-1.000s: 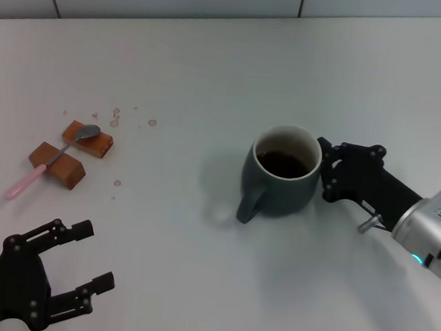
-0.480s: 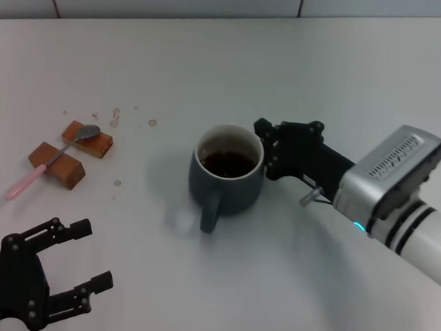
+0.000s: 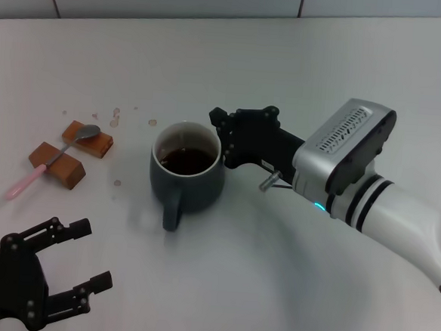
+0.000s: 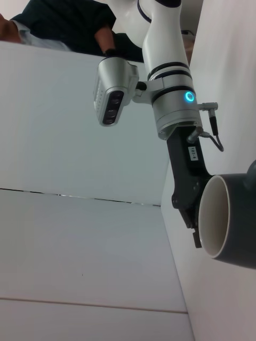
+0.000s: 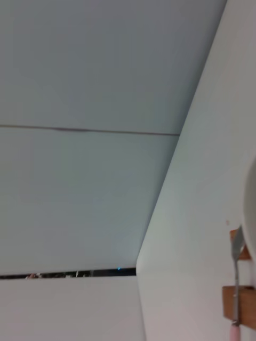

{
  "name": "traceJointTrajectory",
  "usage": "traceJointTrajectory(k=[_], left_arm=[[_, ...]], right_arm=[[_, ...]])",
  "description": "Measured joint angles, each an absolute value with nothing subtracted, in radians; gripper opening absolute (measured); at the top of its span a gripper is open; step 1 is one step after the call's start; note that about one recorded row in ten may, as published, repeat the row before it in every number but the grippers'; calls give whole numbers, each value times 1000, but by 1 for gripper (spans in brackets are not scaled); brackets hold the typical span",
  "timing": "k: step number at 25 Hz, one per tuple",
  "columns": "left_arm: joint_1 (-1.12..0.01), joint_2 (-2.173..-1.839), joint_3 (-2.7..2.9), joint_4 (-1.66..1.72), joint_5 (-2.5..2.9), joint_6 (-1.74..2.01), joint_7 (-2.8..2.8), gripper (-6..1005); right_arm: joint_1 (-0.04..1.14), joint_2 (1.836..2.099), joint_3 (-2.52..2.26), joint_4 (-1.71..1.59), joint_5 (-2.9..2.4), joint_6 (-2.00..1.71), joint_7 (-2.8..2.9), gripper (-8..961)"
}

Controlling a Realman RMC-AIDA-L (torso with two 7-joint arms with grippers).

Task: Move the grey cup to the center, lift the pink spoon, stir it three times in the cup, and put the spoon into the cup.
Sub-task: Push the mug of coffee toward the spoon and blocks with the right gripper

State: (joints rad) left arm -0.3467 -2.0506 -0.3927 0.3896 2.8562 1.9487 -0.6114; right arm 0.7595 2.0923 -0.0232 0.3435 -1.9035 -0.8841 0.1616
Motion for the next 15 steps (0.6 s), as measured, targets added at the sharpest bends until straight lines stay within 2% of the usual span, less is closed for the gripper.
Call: traceJointTrajectory(k=[7, 12, 15], left_arm=[[-347, -2051, -393, 390, 2856, 1949, -610, 784], [-346, -2051, -393, 390, 2852, 1949, -609, 784], [-345, -2051, -393, 390, 2849, 1949, -609, 785]], right_arm=[[752, 2091, 18, 357, -1903, -884, 165, 5], [647, 2080, 74, 326, -1906, -1005, 181, 5], [547, 2076, 68, 240, -1935, -1230, 280, 6]])
